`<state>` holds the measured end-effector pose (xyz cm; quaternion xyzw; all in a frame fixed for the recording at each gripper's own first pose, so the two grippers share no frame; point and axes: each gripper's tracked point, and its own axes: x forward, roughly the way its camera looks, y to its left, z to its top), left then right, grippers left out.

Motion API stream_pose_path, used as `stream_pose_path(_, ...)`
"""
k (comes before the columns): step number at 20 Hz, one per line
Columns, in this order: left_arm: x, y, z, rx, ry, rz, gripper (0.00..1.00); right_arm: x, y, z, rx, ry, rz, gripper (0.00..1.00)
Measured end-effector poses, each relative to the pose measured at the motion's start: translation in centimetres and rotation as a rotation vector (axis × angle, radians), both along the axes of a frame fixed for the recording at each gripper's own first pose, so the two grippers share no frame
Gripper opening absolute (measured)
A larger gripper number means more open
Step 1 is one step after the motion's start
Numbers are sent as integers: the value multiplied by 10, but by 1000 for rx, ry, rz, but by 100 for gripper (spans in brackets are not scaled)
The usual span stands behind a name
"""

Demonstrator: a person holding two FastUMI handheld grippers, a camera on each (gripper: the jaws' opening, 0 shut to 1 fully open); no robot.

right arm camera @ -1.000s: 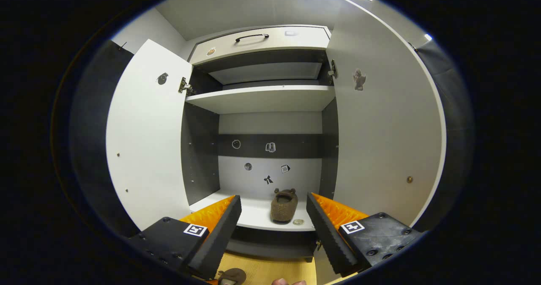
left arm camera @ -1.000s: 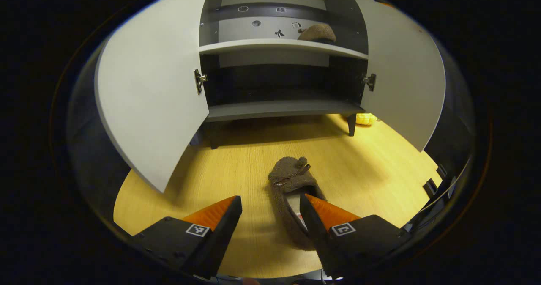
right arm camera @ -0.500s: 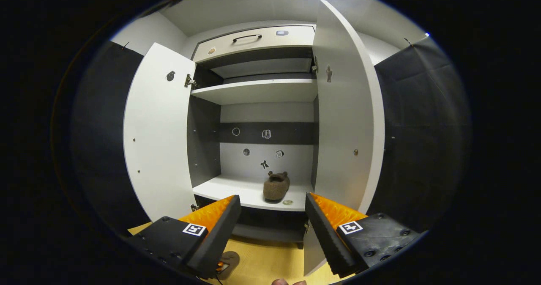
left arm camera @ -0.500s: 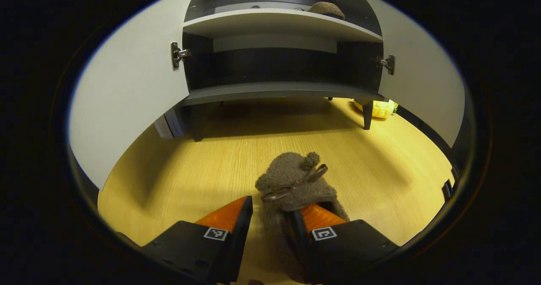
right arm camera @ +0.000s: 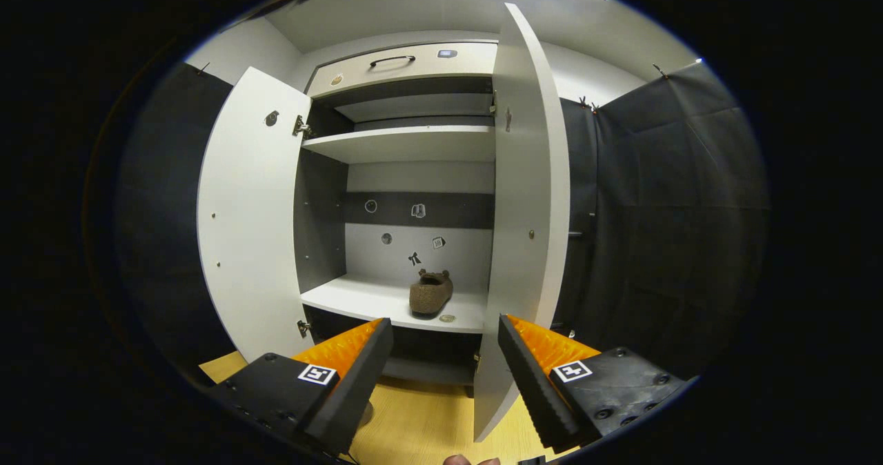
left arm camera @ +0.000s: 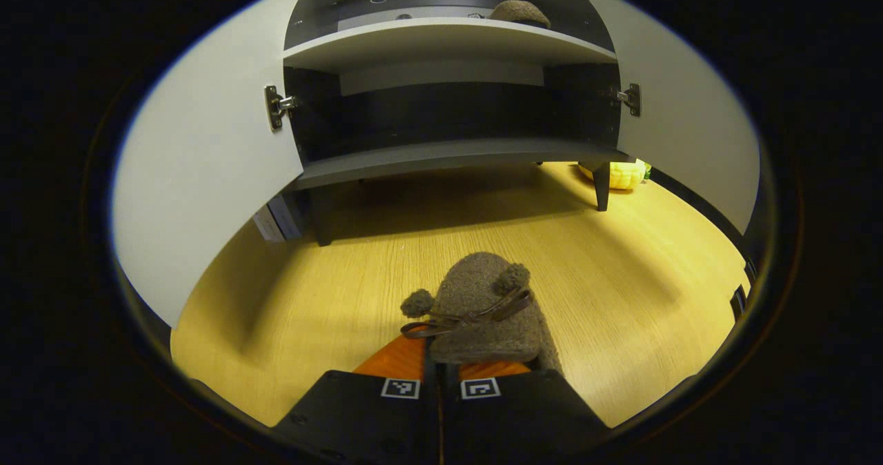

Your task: Grab one shoe with the right hand and put it into the shoe cabinet, grab the other shoe with the left hand and put it into the shoe cabinet; then close the right door with the right hand and the left door with the left hand.

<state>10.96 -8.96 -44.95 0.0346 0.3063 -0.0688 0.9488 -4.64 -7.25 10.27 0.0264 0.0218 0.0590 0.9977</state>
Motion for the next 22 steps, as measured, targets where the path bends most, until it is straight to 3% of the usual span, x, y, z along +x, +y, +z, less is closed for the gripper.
stream_pose_path(8,6,27,140,51,-31,86,7,-11,-12,11,26,-10,-7,98)
stream_pose_path(10,16,26,181,5,-53,103,6,-14,-16,16,36,-23,-13,98)
stream_pose_path(15,57,22,285,-66,-126,105,6,-21,-31,13,42,-15,-34,98)
stream_pose_path(22,146,26,375,-15,-209,112,6,-30,-65,7,46,-2,-105,98)
